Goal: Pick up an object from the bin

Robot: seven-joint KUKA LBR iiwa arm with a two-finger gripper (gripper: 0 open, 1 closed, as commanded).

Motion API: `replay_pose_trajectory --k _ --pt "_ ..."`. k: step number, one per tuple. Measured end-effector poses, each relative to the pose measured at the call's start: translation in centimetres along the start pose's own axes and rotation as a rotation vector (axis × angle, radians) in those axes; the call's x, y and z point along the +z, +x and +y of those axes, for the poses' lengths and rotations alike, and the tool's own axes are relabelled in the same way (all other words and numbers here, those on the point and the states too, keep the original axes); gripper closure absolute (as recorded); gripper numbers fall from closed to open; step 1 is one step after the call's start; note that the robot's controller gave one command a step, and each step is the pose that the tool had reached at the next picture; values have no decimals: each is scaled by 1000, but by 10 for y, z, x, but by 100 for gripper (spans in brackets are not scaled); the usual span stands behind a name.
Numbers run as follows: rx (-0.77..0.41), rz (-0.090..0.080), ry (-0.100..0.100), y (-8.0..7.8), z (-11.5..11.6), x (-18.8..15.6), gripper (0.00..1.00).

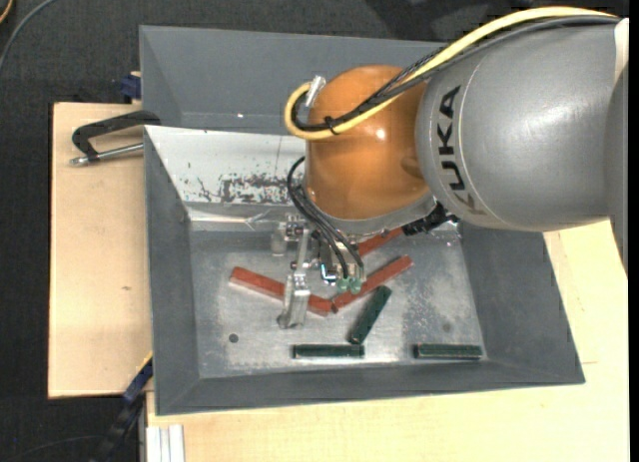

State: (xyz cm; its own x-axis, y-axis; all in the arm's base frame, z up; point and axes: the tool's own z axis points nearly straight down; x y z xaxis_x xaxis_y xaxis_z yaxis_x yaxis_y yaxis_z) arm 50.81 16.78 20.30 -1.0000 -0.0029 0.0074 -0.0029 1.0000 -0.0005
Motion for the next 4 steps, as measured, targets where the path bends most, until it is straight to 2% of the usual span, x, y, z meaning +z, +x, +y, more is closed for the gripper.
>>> replay_pose_trajectory --k 1,4 --pt "63 -4 0 -66 -18 136 0" --pt "64 -11 -3 -69 -16 134 0"
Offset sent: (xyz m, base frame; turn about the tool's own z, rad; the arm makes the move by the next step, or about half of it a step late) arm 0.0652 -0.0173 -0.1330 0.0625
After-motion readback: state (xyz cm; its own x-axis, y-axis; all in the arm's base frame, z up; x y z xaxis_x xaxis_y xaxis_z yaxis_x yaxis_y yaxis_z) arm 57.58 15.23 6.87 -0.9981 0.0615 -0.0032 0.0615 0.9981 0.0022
